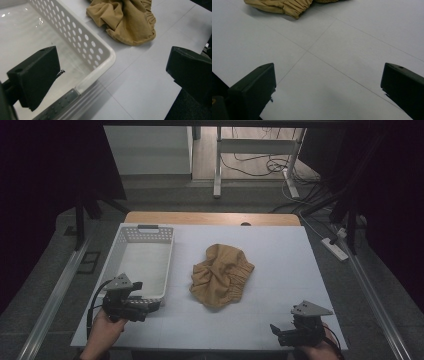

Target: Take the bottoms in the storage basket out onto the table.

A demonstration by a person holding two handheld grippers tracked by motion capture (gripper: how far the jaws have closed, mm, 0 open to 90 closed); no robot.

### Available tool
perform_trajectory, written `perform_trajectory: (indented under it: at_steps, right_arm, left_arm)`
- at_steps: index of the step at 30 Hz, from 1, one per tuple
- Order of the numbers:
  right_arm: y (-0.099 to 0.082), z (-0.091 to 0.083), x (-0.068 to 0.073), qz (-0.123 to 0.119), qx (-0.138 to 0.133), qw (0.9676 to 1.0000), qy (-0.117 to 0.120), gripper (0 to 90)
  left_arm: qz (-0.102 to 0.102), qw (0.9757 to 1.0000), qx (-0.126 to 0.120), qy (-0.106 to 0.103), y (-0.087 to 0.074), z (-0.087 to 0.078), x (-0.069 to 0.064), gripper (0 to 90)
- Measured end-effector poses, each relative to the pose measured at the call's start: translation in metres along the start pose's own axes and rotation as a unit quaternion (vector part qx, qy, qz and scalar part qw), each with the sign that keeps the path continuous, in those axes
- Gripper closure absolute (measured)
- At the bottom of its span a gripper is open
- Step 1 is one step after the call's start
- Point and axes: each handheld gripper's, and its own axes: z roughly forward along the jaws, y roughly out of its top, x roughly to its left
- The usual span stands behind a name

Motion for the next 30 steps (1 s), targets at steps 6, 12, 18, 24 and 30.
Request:
perform_trajectory:
  at_steps: [6, 12, 18, 24, 30]
  right_arm:
    - [0.000, 0.000, 0.000, 0.000, 0.000, 1.0000, 0.000, 0.5]
    - [0.000, 0.000, 0.000, 0.001, 0.000, 1.0000, 0.000, 0.5]
    - [0.000, 0.000, 0.000, 0.001, 0.000, 1.0000, -0.001, 0.5]
    - [0.000, 0.000, 0.000, 0.001, 0.001, 1.0000, -0.001, 0.5]
    - [0.000, 0.000, 0.000, 0.001, 0.001, 1.0000, -0.001, 0.5]
  left_arm:
    - [-0.003, 1.0000, 0.000, 0.007, -0.005, -0.005, 0.000, 0.0]
    - [-0.007, 0.9999, -0.001, 0.014, -0.011, -0.011, 0.000, 0.0]
    - [-0.010, 0.9998, -0.001, 0.020, -0.018, -0.015, 0.001, 0.0]
    - [-0.012, 0.9996, -0.001, 0.025, -0.022, -0.018, 0.002, 0.0]
    - [-0.016, 0.9995, -0.002, 0.028, -0.027, -0.020, 0.003, 0.0]
